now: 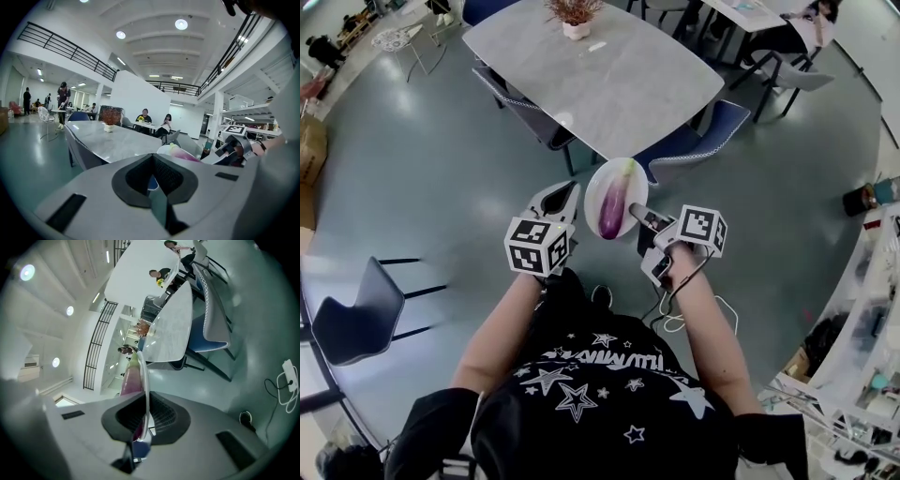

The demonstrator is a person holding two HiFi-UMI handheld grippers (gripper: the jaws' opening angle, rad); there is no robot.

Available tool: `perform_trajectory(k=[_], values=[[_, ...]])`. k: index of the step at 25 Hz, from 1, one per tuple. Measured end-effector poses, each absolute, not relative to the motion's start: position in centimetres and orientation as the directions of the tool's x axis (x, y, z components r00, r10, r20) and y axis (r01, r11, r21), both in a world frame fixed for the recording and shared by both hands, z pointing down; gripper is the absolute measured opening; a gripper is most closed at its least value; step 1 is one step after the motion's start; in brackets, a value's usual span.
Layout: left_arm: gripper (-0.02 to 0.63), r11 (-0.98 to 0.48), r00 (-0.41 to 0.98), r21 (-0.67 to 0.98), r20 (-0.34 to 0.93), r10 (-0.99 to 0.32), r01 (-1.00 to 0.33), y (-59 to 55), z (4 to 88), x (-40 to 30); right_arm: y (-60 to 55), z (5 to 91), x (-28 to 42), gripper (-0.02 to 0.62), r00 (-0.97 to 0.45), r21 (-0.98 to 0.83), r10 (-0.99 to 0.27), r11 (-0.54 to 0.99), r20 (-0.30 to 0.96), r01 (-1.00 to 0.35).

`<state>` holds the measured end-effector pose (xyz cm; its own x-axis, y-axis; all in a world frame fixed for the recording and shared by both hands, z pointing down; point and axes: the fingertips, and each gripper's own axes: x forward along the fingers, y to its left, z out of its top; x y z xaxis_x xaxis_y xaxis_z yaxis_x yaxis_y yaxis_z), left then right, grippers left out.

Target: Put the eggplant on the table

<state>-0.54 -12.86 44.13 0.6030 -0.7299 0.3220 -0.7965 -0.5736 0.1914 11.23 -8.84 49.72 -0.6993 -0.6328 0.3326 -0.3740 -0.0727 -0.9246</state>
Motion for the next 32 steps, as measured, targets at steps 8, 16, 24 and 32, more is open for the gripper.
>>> perform_trajectory(k=[8, 16, 24, 32], values=[[0.008, -0.603, 0.627, 0.185, 0.322, -0.709, -0.776, -14.8, 44.8, 1.0, -10.3, 50.0, 12.8, 0.021, -0.675, -0.927, -0.664, -0.075, 0.322, -0.368], [0.008, -0.635, 0.659, 0.188, 0.304, -0.688, -0.750, -20.5, 45.0, 2.0, -15.3, 50.1, 13.9, 0.021, -0.643, -0.919, -0.691, -0.080, 0.330, -0.386], [0.008, -0.652, 0.682, 0.209, 0.308, -0.663, -0.729, -28.7, 45.7, 1.6, -23.7, 50.4, 12.9, 0.021, -0.632, -0.907, -0.690, -0.087, 0.353, -0.412], [0.008, -0.663, 0.688, 0.197, 0.309, -0.657, -0.722, -38.1, 44.7, 0.1, -32.6, 49.2, 11.8, 0.021, -0.617, -0.903, -0.702, -0.089, 0.356, -0.420]])
